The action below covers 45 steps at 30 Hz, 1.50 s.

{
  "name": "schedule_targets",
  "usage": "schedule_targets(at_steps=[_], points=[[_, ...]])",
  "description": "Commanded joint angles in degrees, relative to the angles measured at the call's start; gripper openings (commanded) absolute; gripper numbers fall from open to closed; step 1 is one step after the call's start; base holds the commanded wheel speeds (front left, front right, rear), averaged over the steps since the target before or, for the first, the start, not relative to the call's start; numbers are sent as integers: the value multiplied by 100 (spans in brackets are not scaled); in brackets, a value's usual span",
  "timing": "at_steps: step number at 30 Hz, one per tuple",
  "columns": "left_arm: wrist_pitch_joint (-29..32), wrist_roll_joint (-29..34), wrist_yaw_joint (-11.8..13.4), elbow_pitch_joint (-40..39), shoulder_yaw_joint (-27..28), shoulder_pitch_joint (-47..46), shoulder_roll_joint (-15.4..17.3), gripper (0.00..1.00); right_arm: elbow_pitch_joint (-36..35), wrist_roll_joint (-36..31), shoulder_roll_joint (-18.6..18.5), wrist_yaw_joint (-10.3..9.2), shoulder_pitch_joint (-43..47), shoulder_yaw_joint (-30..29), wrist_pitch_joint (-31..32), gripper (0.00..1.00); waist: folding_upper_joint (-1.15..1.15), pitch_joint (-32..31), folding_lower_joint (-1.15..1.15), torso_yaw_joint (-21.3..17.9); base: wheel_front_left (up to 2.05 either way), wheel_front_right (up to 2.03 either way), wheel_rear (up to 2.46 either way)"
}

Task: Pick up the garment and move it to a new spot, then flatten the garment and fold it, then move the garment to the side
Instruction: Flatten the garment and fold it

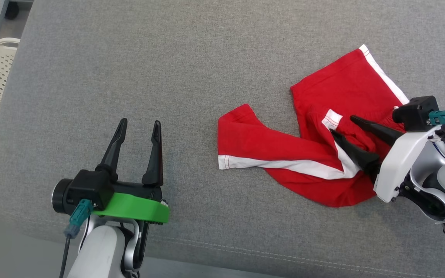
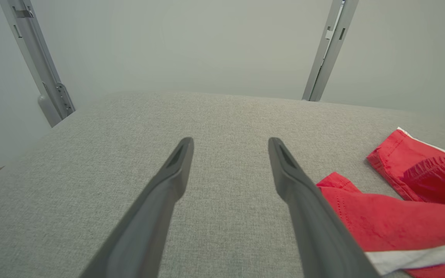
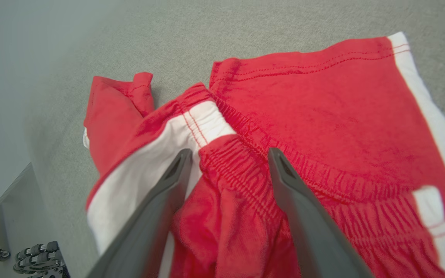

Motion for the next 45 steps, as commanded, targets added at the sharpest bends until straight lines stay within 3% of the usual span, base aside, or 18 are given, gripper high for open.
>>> schedule_targets(at_steps=[1,3,4,5,12,18,24,28,30,32,39,45], points=[[-27,52,-15,7,36,-86,-24,100,3,39,-49,-1,-48,56,9,100,0,3,-1,1,0,0,0],[-27,73,-60,33,51,-93,-53,100,11,98,-27,-1,-119,143,-64,43,0,3,-1,4,0,0,0],[-27,92,-62,43,59,-96,-67,100,23,103,-45,-1,-139,188,-98,7,0,0,-1,9,0,0,0],[-27,101,-72,53,67,-94,-79,100,23,122,-52,-1,-149,207,-183,0,0,-5,-1,13,0,0,0],[-26,185,-136,95,176,50,-121,100,179,148,-123,-1,87,12,-805,0,0,-164,-1,-78,0,0,0],[-23,261,-210,133,259,147,-111,100,242,139,125,-1,875,-599,-1426,0,0,-369,-1,-298,0,0,0],[-22,289,-256,166,283,234,-45,100,453,103,978,-1,1916,-1588,-1988,0,0,-531,-1,-582,0,0,0],[-21,282,-255,190,285,281,2,100,539,-29,1568,-1,2368,-1952,-2081,0,0,-582,-1,-749,0,0,0],[-1,295,-244,181,281,271,34,100,536,-105,1780,-1,2453,-2033,-2107,41,0,-596,-1,-820,0,0,0],[17,302,-230,172,280,256,64,100,572,-170,1925,-1,2509,-2133,-2122,98,0,-617,-1,-869,0,0,0],[119,286,-206,143,262,306,143,100,611,-418,2145,-1,2620,-2424,-2141,100,0,-722,-1,-977,0,0,0],[199,263,-77,47,326,440,211,100,152,-1120,2162,-1,2803,-3070,-2168,100,0,-856,-1,-1050,0,0,0]])
